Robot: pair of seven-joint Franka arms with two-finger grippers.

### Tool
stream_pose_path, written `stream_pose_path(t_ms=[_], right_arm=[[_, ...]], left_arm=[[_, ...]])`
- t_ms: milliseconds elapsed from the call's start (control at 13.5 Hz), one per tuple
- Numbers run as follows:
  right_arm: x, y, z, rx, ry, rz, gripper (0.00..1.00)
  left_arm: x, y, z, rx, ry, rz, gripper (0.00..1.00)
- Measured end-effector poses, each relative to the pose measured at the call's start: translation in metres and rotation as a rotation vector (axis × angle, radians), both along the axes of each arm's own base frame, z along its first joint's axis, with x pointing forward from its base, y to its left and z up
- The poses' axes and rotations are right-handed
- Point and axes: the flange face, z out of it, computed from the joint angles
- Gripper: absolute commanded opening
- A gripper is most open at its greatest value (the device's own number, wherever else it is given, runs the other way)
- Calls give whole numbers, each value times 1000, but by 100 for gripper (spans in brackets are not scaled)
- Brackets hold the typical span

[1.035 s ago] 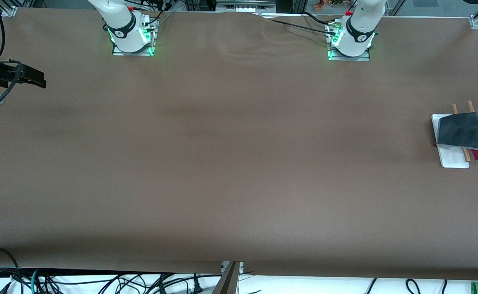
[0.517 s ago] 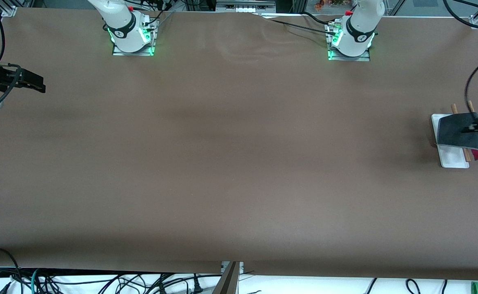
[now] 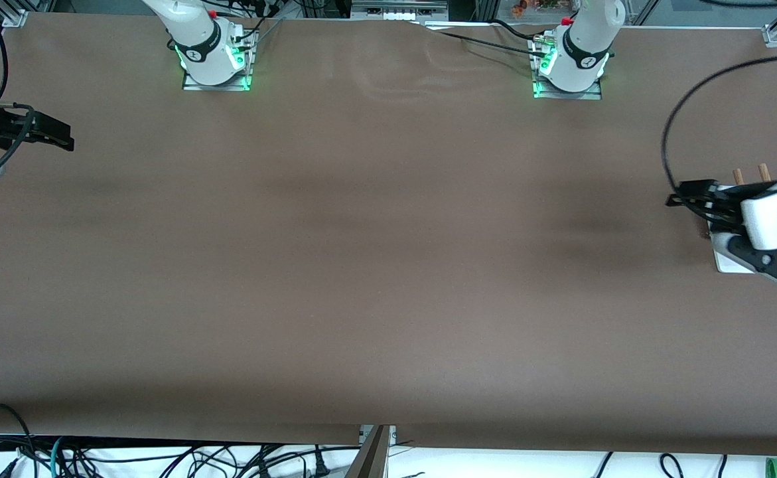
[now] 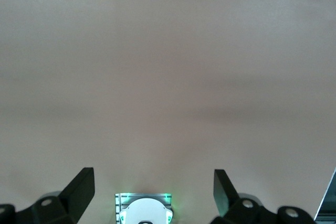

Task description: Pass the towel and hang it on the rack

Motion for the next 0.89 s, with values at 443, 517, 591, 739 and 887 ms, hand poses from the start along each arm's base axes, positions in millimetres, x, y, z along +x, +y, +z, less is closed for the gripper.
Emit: stream_pose_path(t_ms=[443, 517, 591, 739, 887], right_arm=[[-2, 2, 0, 14, 12, 0, 100], [-3, 2, 0, 14, 17, 1, 100], [-4, 2, 1, 15, 20, 7, 100], [-7, 4, 3, 16, 25, 16, 100], [-9, 6, 5, 16, 28, 20, 100]], left_arm=[[-71, 6, 16, 80, -186, 238, 100], [-80, 11, 17, 116, -203, 271, 100], [-86, 11, 18, 140, -211, 299, 100], [-93, 7, 19, 155, -219, 323, 100], [-93, 5, 19, 155, -223, 330, 100]])
